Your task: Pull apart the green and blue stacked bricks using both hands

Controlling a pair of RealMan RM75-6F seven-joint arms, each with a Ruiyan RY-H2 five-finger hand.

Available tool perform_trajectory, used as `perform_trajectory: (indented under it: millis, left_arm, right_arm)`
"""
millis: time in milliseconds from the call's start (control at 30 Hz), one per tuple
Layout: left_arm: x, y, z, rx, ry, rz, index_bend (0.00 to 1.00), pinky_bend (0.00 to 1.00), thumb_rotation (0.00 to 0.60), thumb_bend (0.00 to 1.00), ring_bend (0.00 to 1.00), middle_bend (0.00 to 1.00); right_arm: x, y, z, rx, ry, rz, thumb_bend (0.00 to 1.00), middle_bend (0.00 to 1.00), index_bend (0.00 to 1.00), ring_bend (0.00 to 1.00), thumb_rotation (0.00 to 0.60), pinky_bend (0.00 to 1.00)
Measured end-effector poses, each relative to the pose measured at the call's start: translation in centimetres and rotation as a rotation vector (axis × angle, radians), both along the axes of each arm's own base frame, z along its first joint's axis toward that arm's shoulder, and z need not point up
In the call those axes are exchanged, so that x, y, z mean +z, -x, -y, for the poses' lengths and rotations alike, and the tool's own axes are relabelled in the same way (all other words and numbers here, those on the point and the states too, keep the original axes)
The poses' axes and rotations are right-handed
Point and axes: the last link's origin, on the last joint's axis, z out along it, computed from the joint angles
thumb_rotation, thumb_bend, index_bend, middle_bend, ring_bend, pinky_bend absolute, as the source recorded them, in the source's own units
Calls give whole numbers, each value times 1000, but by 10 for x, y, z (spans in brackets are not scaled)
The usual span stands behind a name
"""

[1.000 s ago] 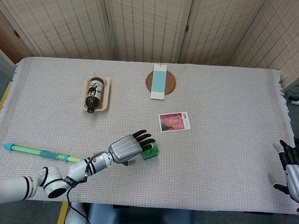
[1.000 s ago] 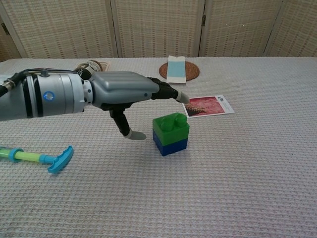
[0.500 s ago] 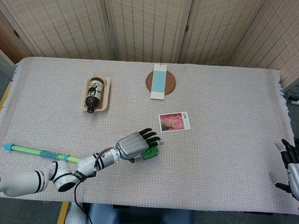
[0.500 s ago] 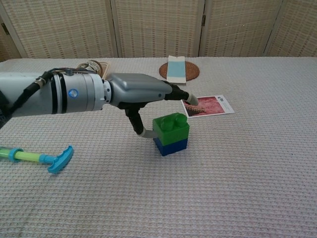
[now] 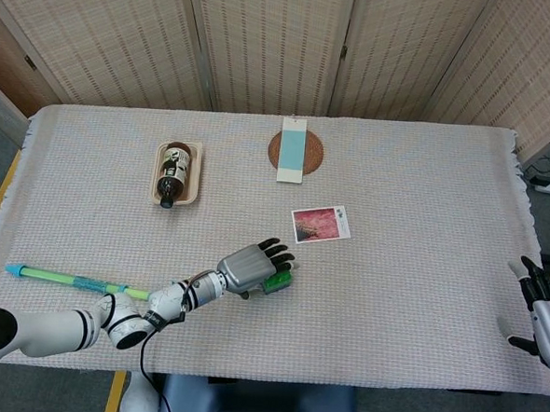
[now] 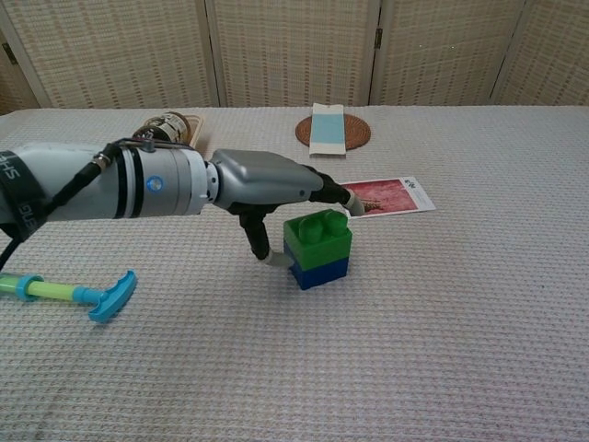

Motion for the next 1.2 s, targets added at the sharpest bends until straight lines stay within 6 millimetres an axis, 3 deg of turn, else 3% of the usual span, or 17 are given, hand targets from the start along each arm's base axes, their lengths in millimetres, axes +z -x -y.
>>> perform_trajectory:
  millis: [700,800,1033,1200]
  left_arm:
    - [-6,7,-2,-10,-20,19,296,0,600,399,0,348]
    - [-6,7,-2,-14,-27,28,350,0,600,399,12,403]
    - [-6,8,-1,-28,-50,91,563,0,600,399,145,613]
    - [-4,11,-2,-30,-57,150,625,0,600,398,197,682]
  right_arm:
    - [1,-1,-2,1,0,0,407,0,0,0,600,0]
    - [1,0,-1,-1,-2,1,407,0,0,0,600,0]
    - [0,-1,-1,2,-5,1,407,0,0,0,600,0]
    - [-3,-1,-1,1,-15,-1,408,0,0,0,600,0]
